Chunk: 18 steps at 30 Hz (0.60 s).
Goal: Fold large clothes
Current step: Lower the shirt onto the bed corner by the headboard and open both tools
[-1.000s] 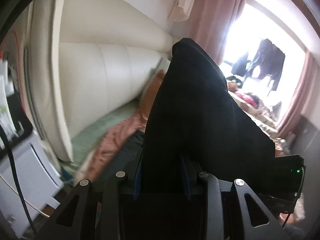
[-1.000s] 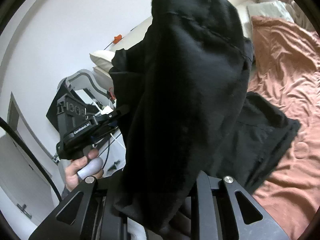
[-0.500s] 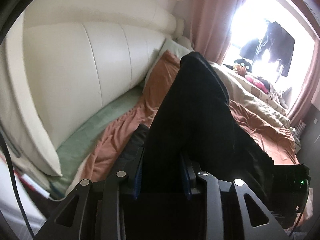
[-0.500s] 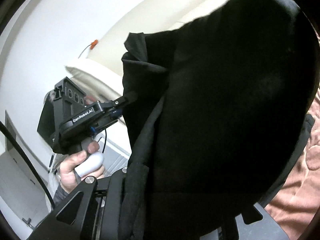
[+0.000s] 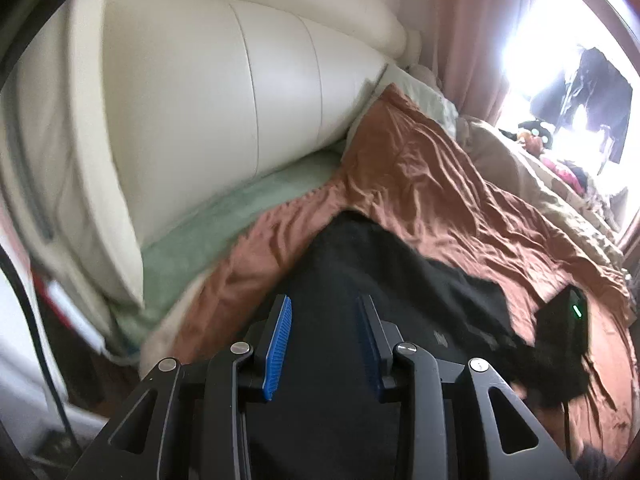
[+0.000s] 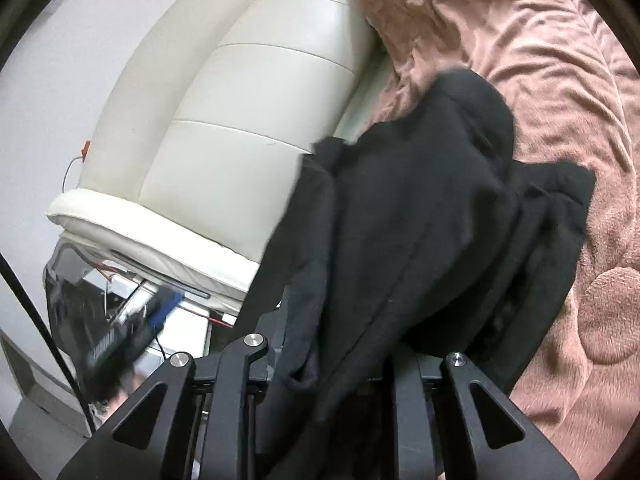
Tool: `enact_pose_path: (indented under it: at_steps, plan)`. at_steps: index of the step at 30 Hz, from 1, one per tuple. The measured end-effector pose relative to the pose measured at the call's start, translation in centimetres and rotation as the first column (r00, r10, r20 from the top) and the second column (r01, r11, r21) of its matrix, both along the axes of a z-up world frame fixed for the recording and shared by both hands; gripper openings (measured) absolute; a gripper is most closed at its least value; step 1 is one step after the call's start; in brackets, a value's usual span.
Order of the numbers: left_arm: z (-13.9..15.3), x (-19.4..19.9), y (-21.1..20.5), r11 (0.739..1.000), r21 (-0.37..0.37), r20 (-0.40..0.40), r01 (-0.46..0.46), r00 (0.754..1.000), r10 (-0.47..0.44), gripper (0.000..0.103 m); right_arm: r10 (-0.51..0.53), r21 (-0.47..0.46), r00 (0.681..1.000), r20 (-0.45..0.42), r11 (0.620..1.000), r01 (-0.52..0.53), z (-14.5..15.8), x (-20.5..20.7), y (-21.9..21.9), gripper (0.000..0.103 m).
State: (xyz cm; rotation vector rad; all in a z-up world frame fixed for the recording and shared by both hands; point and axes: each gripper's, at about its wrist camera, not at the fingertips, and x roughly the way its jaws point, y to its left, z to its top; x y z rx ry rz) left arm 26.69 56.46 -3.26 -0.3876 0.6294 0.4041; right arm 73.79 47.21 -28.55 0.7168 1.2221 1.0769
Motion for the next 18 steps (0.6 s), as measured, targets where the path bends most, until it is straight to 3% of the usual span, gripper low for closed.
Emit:
enact_pose_path:
  at_steps: [2,6,10,11,13,14,15,18]
  plan:
    - [-1.6,-1.9,-1.1,1.0,-0.008,0.008,-0.007,1.0,0.007,0.037,0.006,-0.005,1.0,0.008,1.0,-0.006,0.3,0.1,-0.3,0.017]
    - [-4.4,-5.3,-3.2,0.991,-0.124,0.028,-0.041,0.999,0.045,0.037,0.024,-0.065,0.999,0.041,0.998,-0.022,0.7,1.2,0.6,0.017]
    - [-5.8,-7.3,-5.2,0.986,-0.151,0.017,-0.07,0.997,0.074,0.037,0.004,-0.097,0.999,-0.036,0.995,-0.008,-0.7,1.5,-0.9,0.023]
    - [-6.0,-7.4,-5.5,0.985,-0.156,0.014,-0.072,0.997,0.075,0.037,-0.015,-0.105,0.999,-0.04,0.994,0.01,-0.5,1.1,-1.8,0.031]
    - [-6.2,-8.0,-6.0,0.983,-0.171,0.018,-0.072,0.997,0.076,0.037,-0.05,-0.118,0.998,-0.029,0.992,0.046,-0.4,0.7,-3.2,0.063]
    - [-6.1,-7.9,-6.1,0.983,-0.172,0.016,-0.072,0.997,0.076,0.037,-0.073,-0.124,0.997,-0.024,0.99,0.07,-0.3,0.5,-4.1,0.094]
    - [-6.1,-8.0,-6.4,0.983,-0.17,0.013,-0.073,0.997,0.076,0.037,-0.09,-0.118,0.996,-0.023,0.989,0.086,-0.2,0.3,-5.0,0.1]
    - [-6.3,-8.1,-7.3,0.981,-0.18,0.016,-0.072,0.997,0.076,0.037,-0.092,-0.1,0.995,-0.044,0.991,0.087,-0.3,-0.9,-7.7,0.1]
